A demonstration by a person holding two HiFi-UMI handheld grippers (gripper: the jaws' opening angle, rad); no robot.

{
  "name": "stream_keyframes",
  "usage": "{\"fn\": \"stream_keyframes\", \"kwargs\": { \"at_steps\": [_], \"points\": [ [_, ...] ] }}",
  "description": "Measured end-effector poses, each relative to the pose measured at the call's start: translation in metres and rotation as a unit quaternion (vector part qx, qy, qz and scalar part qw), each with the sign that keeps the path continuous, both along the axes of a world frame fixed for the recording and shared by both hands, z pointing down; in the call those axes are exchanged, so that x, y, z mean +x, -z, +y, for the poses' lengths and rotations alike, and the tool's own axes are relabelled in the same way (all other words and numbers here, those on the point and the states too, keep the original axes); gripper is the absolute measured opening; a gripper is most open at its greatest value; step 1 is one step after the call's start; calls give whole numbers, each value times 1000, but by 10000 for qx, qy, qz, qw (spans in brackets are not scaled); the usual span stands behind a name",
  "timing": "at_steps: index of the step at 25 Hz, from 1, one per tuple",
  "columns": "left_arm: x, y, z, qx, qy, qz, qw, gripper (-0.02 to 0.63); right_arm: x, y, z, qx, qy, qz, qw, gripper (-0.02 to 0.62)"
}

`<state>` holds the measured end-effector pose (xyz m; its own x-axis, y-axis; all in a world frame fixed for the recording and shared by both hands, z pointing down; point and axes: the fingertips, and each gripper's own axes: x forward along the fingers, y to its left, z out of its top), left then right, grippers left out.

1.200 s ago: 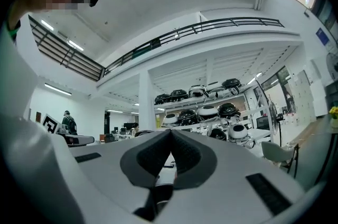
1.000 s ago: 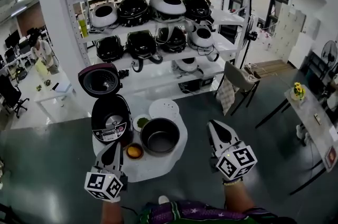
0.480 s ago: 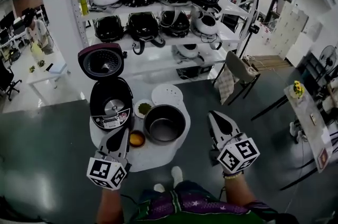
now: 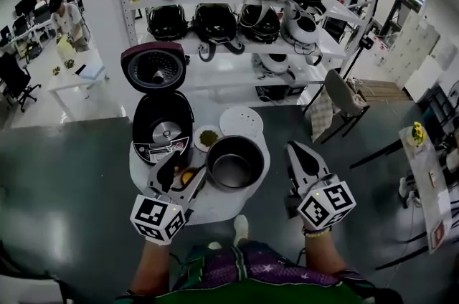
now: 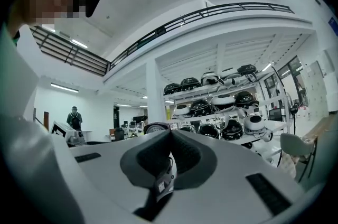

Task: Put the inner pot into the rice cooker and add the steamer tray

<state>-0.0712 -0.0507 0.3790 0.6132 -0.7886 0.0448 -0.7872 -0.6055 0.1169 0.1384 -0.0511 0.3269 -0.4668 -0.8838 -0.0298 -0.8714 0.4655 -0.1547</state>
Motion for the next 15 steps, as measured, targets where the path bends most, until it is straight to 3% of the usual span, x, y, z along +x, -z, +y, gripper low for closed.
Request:
{"fn": "stream_keyframes", "kwargs": {
  "at_steps": [7, 15],
  "points": [
    [22, -49, -40, -356, 98, -435, 9984, 302, 2, -1, -28, 123, 248, 35, 9996, 6],
    [41, -132, -85, -1126, 97, -872, 9898, 302, 10, -44, -57, -212, 330, 105, 9992, 6]
  ]
}}
